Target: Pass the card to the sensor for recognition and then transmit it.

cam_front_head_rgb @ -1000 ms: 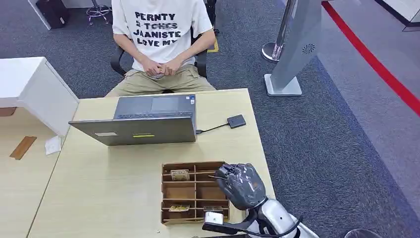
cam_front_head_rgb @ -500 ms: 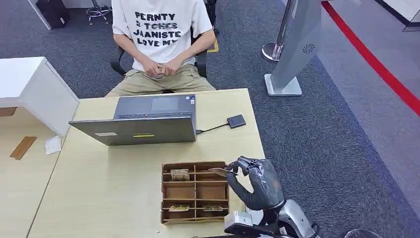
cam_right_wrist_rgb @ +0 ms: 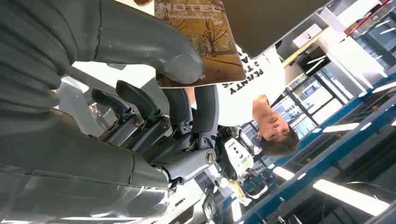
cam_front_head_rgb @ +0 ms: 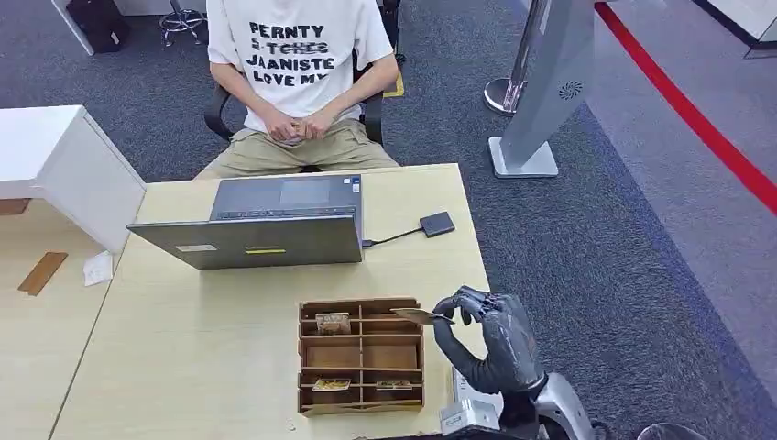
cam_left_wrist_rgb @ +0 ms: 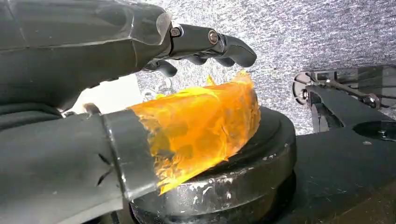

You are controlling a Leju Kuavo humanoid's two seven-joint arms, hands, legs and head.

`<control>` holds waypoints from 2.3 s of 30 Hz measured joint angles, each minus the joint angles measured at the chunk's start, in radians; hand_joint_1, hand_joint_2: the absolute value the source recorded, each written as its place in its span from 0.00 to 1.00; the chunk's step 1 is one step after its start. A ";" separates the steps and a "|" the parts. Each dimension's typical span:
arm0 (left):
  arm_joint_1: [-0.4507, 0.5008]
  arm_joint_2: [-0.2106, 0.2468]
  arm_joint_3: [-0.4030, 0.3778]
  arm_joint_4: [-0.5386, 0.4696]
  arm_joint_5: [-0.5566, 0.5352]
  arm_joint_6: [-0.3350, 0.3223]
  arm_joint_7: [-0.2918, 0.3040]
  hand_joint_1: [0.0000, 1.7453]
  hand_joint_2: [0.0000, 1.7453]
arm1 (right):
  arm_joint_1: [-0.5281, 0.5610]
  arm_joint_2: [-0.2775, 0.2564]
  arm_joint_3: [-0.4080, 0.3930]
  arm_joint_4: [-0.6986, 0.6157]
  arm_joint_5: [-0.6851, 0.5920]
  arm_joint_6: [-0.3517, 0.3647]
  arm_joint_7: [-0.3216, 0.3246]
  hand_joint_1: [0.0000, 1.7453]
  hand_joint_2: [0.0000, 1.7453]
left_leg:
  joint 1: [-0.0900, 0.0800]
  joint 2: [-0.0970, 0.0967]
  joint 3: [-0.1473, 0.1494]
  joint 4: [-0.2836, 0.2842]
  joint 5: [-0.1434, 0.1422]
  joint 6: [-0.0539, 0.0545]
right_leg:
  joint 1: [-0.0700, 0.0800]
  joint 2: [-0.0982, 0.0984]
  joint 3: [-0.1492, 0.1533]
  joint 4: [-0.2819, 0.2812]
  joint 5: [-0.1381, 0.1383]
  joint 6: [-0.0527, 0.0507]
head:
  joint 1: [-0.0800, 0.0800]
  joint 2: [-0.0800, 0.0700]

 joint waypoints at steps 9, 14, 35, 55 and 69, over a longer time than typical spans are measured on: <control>0.000 0.000 0.000 0.000 -0.014 0.000 0.000 0.00 0.00 | -0.024 0.000 -0.002 0.007 0.050 0.002 0.012 1.00 1.00 | 0.000 0.000 0.000 0.000 0.000 0.000 | 0.000 0.000 0.000 0.000 0.000 0.000 | 0.000 0.000; 0.000 0.000 -0.003 0.000 -0.031 -0.002 0.003 0.00 0.00 | -0.086 0.000 0.008 0.026 0.068 0.007 0.030 1.00 1.00 | 0.000 0.000 0.000 0.000 0.000 0.000 | 0.000 0.000 0.000 0.000 0.000 0.000 | 0.000 0.000; -0.013 0.000 -0.068 0.000 -0.103 -0.022 0.018 0.00 0.00 | -0.477 0.097 0.055 0.185 0.051 0.169 0.150 1.00 1.00 | 0.000 0.000 0.000 0.000 0.001 0.000 | 0.000 0.000 0.000 0.001 0.001 0.000 | 0.000 0.000; -0.050 -0.006 -0.148 0.000 -0.174 -0.050 0.050 0.00 0.00 | -0.819 0.338 0.101 0.557 0.214 0.254 0.293 1.00 1.00 | 0.000 0.000 0.000 0.000 0.002 -0.002 | 0.000 0.000 0.000 0.002 0.001 -0.001 | 0.000 0.000; -0.057 0.000 -0.170 0.000 -0.179 -0.071 0.037 0.00 0.00 | -0.834 0.402 0.139 0.695 0.333 0.255 0.304 1.00 1.00 | 0.001 0.000 0.000 0.000 0.002 -0.002 | 0.000 0.000 -0.001 0.002 0.001 -0.001 | 0.000 0.000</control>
